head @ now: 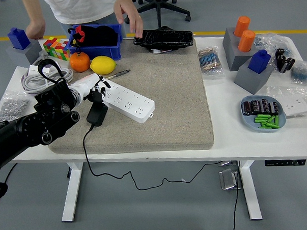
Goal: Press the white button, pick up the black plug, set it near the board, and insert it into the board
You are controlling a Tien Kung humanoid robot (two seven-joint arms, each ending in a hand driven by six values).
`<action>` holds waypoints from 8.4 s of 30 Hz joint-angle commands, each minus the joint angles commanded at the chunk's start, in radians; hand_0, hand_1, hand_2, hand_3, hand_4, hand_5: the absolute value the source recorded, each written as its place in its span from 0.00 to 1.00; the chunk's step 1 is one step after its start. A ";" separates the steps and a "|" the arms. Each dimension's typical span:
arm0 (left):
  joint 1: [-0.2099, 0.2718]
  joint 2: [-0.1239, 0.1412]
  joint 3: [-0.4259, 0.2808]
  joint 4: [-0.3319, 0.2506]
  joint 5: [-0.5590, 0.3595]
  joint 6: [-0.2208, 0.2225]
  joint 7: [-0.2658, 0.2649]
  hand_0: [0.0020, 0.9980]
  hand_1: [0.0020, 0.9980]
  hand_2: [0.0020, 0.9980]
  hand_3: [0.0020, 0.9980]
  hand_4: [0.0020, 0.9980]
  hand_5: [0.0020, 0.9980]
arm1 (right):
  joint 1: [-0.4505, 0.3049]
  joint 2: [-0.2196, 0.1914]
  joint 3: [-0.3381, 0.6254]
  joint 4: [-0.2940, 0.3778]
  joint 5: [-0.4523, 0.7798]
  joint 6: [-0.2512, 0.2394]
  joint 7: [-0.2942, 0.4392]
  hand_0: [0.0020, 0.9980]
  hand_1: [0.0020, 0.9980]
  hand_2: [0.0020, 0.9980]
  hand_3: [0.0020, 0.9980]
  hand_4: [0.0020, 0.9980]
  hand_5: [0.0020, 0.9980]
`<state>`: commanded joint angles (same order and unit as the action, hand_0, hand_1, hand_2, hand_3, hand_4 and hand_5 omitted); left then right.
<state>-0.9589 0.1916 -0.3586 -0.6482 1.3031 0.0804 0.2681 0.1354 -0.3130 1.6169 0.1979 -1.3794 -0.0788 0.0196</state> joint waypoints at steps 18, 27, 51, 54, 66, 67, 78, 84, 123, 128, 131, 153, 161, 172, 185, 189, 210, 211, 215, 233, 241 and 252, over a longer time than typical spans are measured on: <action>-0.042 -0.051 0.123 0.130 -0.022 0.035 -0.007 0.00 0.00 0.04 0.70 0.20 0.00 | 0.000 0.000 -0.022 0.002 0.007 0.000 0.000 0.69 0.60 0.59 0.58 0.64 0.33; -0.054 -0.081 0.192 0.184 -0.027 0.053 -0.015 0.00 0.00 0.04 0.69 0.20 0.00 | 0.002 -0.001 -0.026 0.004 0.011 0.001 0.001 0.69 0.60 0.59 0.58 0.64 0.33; -0.069 -0.059 0.112 0.127 0.046 0.067 -0.034 0.00 0.00 0.04 0.69 0.18 0.00 | -0.006 0.003 -0.005 0.003 0.003 -0.001 0.001 0.69 0.60 0.59 0.58 0.65 0.33; -0.066 -0.044 0.062 0.103 0.082 0.070 -0.036 0.00 0.00 0.04 0.69 0.18 0.00 | -0.006 0.004 -0.006 0.004 0.003 0.000 0.001 0.69 0.60 0.59 0.58 0.65 0.33; 0.079 0.053 -0.277 -0.149 0.268 0.067 -0.047 0.13 0.19 0.27 0.71 0.61 0.00 | -0.013 0.011 0.004 0.007 -0.005 -0.001 0.000 0.69 0.60 0.59 0.58 0.65 0.33; 0.099 0.062 -0.304 -0.177 0.277 0.070 -0.050 0.13 0.19 0.27 0.71 0.61 0.00 | -0.014 0.012 0.005 0.008 -0.005 -0.001 0.000 0.69 0.60 0.59 0.58 0.65 0.33; 0.290 0.123 -0.453 -0.437 0.394 0.127 0.018 0.75 0.81 0.77 0.81 0.92 0.26 | -0.017 0.017 0.001 0.018 -0.003 -0.003 0.000 0.69 0.60 0.59 0.58 0.65 0.33; 0.380 0.133 -0.466 -0.491 0.433 0.154 0.051 0.84 0.87 0.86 0.86 0.97 0.33 | -0.018 0.019 -0.004 0.022 -0.001 -0.004 0.001 0.69 0.60 0.59 0.58 0.64 0.33; 0.520 0.021 -0.450 -0.498 0.637 0.219 0.300 0.80 0.81 0.81 0.88 1.00 0.51 | -0.025 0.030 -0.035 0.028 0.007 -0.007 0.003 0.69 0.60 0.59 0.58 0.64 0.33; 0.509 0.004 -0.446 -0.458 0.656 0.217 0.322 0.80 0.81 0.81 0.88 1.00 0.51 | -0.028 0.032 -0.030 0.028 0.006 -0.007 0.003 0.69 0.60 0.59 0.58 0.64 0.33; 0.503 0.001 -0.447 -0.442 0.647 0.219 0.314 0.79 0.80 0.79 0.86 1.00 0.49 | -0.029 0.031 -0.028 0.028 0.006 -0.008 0.003 0.69 0.60 0.59 0.58 0.64 0.33; 0.467 -0.038 -0.409 -0.370 0.655 0.274 0.305 0.61 0.57 0.57 0.75 0.91 0.31 | -0.028 0.033 -0.023 0.027 0.005 -0.009 0.006 0.69 0.60 0.59 0.58 0.64 0.33; 0.459 -0.037 -0.392 -0.351 0.711 0.307 0.319 0.56 0.51 0.52 0.71 0.84 0.24 | -0.028 0.033 -0.022 0.028 0.005 -0.011 0.009 0.69 0.60 0.59 0.58 0.64 0.33; 0.455 -0.038 -0.376 -0.331 0.699 0.324 0.299 0.49 0.48 0.48 0.66 0.79 0.18 | -0.028 0.033 -0.020 0.028 0.004 -0.012 0.010 0.69 0.60 0.59 0.57 0.64 0.34; 0.456 -0.035 -0.372 -0.348 0.693 0.377 0.218 0.27 0.30 0.34 0.57 0.68 0.00 | -0.028 0.035 -0.019 0.028 0.003 -0.016 0.015 0.69 0.60 0.59 0.57 0.63 0.33; 0.454 -0.027 -0.376 -0.372 0.683 0.376 0.206 0.28 0.29 0.33 0.58 0.67 0.00 | -0.028 0.035 -0.017 0.028 0.002 -0.017 0.016 0.69 0.59 0.59 0.57 0.63 0.33; 0.318 -0.037 -0.239 -0.333 0.591 0.360 0.168 0.28 0.30 0.34 0.58 0.67 0.00 | -0.022 0.029 -0.033 0.027 0.012 -0.016 0.015 0.69 0.59 0.59 0.57 0.63 0.32; 0.308 -0.041 -0.233 -0.324 0.586 0.360 0.166 0.28 0.30 0.34 0.58 0.67 0.00 | -0.022 0.028 -0.034 0.027 0.013 -0.016 0.015 0.69 0.59 0.59 0.57 0.63 0.32; 0.284 -0.050 -0.215 -0.295 0.572 0.355 0.163 0.28 0.30 0.34 0.58 0.67 0.00 | -0.019 0.027 -0.037 0.027 0.014 -0.016 0.016 0.69 0.60 0.59 0.57 0.63 0.32; 0.244 -0.065 -0.156 -0.202 0.541 0.340 0.168 0.28 0.30 0.34 0.58 0.68 0.00 | -0.021 0.023 -0.051 0.026 0.018 -0.015 0.016 0.69 0.59 0.59 0.57 0.62 0.31; 0.239 -0.066 -0.157 -0.189 0.542 0.341 0.166 0.28 0.30 0.34 0.58 0.68 0.00 | -0.021 0.022 -0.048 0.027 0.018 -0.015 0.016 0.69 0.59 0.59 0.57 0.62 0.31; 0.243 -0.066 -0.143 -0.181 0.536 0.337 0.168 0.27 0.30 0.34 0.58 0.68 0.00 | -0.024 0.024 -0.043 0.030 0.016 -0.015 0.015 0.68 0.59 0.58 0.57 0.62 0.30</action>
<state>-0.7155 0.1258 -0.5017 -0.8289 1.8389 0.4174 0.4363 0.1117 -0.2891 1.5736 0.2276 -1.3636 -0.0934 0.0349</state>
